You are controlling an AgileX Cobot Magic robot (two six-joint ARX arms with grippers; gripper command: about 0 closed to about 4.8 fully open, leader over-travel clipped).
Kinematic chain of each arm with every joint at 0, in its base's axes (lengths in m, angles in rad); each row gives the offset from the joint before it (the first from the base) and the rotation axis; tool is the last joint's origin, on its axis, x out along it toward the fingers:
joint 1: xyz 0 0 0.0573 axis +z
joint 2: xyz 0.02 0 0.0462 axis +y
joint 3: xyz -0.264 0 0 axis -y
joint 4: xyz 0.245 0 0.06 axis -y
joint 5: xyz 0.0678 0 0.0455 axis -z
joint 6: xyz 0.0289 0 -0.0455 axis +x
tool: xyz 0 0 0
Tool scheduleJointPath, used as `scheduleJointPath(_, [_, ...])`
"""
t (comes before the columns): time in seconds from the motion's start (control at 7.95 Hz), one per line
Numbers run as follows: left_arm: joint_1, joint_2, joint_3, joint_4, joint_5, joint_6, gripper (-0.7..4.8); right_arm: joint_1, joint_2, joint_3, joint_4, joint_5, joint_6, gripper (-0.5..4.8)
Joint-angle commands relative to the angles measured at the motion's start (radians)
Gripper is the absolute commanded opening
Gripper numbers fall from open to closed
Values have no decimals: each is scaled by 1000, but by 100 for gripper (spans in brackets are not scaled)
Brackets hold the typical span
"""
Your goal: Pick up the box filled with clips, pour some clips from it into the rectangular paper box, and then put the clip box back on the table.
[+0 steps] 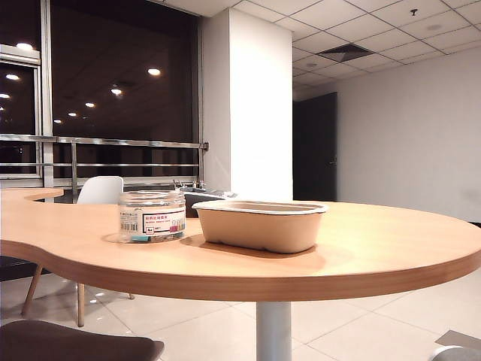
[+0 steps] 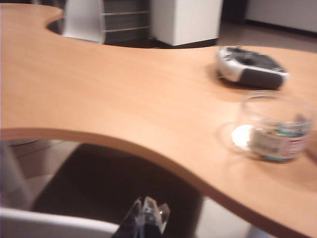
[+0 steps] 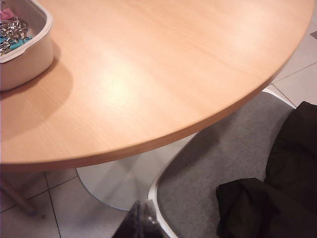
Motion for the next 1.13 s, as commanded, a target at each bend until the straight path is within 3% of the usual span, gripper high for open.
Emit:
scheduleJointPath(0.13, [1,-1,0,14,-95,6,-3,2,-2,5,7,2,3,0])
scheduleJointPath(0.88, [1,-1,0,10,-92,6,-1,-1,-22,-5,6,1,3,0])
scheduleJointPath(1.13, [2,-1,0,10,-91,6,-1,-16,-358,-112,4,88,3,0])
